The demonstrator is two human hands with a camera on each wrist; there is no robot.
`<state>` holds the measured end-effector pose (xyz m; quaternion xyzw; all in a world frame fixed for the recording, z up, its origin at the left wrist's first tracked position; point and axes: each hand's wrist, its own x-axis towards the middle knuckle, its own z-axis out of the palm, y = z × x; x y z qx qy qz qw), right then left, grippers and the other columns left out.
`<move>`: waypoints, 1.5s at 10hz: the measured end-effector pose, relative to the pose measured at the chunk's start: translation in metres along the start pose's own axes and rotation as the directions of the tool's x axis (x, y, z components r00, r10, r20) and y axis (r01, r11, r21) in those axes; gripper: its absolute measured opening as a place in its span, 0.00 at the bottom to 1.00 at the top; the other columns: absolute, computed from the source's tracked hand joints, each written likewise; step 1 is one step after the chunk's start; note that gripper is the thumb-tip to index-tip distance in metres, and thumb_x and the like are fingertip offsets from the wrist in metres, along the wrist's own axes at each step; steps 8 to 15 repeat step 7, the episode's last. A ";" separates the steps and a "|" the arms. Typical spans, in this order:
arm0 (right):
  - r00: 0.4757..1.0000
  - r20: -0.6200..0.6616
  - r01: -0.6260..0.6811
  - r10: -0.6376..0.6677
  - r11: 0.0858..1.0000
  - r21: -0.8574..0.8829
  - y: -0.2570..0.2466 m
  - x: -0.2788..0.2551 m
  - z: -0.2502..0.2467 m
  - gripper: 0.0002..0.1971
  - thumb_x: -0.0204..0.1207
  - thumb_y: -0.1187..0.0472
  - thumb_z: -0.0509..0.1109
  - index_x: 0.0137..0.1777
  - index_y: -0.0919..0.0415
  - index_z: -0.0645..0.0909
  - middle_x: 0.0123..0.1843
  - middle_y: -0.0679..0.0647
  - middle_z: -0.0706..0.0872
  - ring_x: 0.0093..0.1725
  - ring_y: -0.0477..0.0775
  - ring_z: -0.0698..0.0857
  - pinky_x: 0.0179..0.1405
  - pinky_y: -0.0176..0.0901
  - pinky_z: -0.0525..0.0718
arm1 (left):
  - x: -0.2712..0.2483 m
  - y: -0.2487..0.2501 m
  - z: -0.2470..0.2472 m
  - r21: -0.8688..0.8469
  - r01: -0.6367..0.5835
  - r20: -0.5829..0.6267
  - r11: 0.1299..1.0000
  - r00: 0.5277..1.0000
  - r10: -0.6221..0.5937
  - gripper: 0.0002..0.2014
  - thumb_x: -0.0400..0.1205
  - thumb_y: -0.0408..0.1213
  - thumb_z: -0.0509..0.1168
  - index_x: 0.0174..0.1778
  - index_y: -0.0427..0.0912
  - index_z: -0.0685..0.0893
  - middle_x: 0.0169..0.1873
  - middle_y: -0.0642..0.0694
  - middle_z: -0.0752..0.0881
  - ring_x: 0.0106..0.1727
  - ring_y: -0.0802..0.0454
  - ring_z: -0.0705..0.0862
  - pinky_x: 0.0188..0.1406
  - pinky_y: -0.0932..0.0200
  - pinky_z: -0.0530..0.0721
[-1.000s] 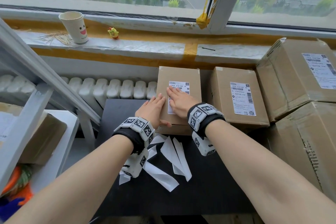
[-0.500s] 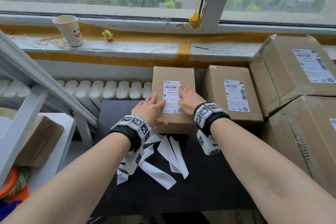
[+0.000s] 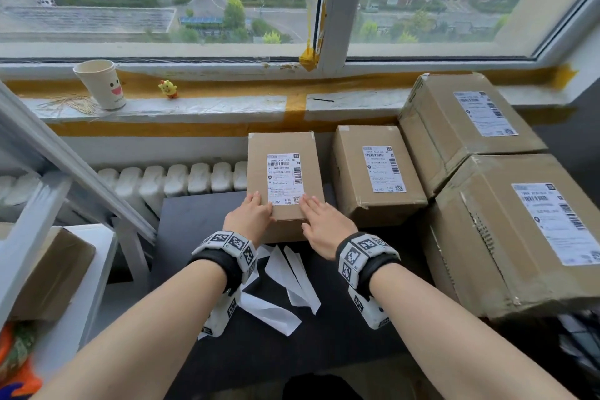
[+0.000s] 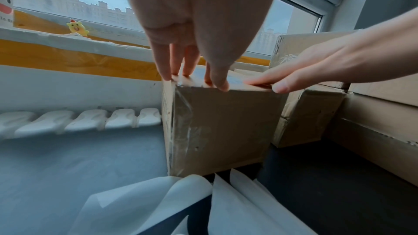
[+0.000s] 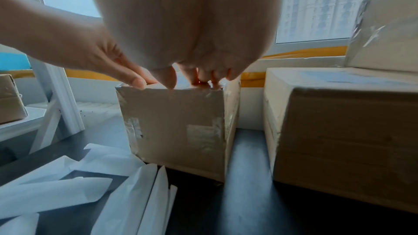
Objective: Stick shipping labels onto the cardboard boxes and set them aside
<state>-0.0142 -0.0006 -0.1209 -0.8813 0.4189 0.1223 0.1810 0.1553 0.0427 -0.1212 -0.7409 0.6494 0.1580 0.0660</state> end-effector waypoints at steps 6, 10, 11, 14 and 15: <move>0.966 -0.010 -0.259 0.259 0.966 0.006 -0.012 -0.071 -0.001 0.23 0.86 0.52 0.49 0.75 0.64 0.67 0.78 0.58 0.68 0.75 0.59 0.70 0.71 0.53 0.70 | -0.065 -0.001 -0.006 0.000 -0.035 -0.052 0.999 0.998 0.035 0.19 0.86 0.44 0.54 0.71 0.43 0.74 0.70 0.48 0.75 0.73 0.49 0.72 0.69 0.49 0.75; 0.960 -0.082 -0.266 0.269 0.963 0.045 -0.024 -0.077 -0.005 0.20 0.85 0.52 0.51 0.70 0.61 0.72 0.71 0.56 0.75 0.69 0.60 0.77 0.65 0.53 0.74 | -0.080 0.002 -0.021 0.007 0.002 -0.084 1.000 0.997 -0.002 0.17 0.85 0.45 0.54 0.66 0.44 0.77 0.62 0.46 0.82 0.64 0.46 0.80 0.55 0.51 0.80; 0.960 -0.082 -0.266 0.269 0.963 0.045 -0.024 -0.077 -0.005 0.20 0.85 0.52 0.51 0.70 0.61 0.72 0.71 0.56 0.75 0.69 0.60 0.77 0.65 0.53 0.74 | -0.080 0.002 -0.021 0.007 0.002 -0.084 1.000 0.997 -0.002 0.17 0.85 0.45 0.54 0.66 0.44 0.77 0.62 0.46 0.82 0.64 0.46 0.80 0.55 0.51 0.80; 0.960 -0.082 -0.266 0.269 0.963 0.045 -0.024 -0.077 -0.005 0.20 0.85 0.52 0.51 0.70 0.61 0.72 0.71 0.56 0.75 0.69 0.60 0.77 0.65 0.53 0.74 | -0.080 0.002 -0.021 0.007 0.002 -0.084 1.000 0.997 -0.002 0.17 0.85 0.45 0.54 0.66 0.44 0.77 0.62 0.46 0.82 0.64 0.46 0.80 0.55 0.51 0.80; 0.960 -0.082 -0.266 0.269 0.963 0.045 -0.024 -0.077 -0.005 0.20 0.85 0.52 0.51 0.70 0.61 0.72 0.71 0.56 0.75 0.69 0.60 0.77 0.65 0.53 0.74 | -0.080 0.002 -0.021 0.007 0.002 -0.084 1.000 0.997 -0.002 0.17 0.85 0.45 0.54 0.66 0.44 0.77 0.62 0.46 0.82 0.64 0.46 0.80 0.55 0.51 0.80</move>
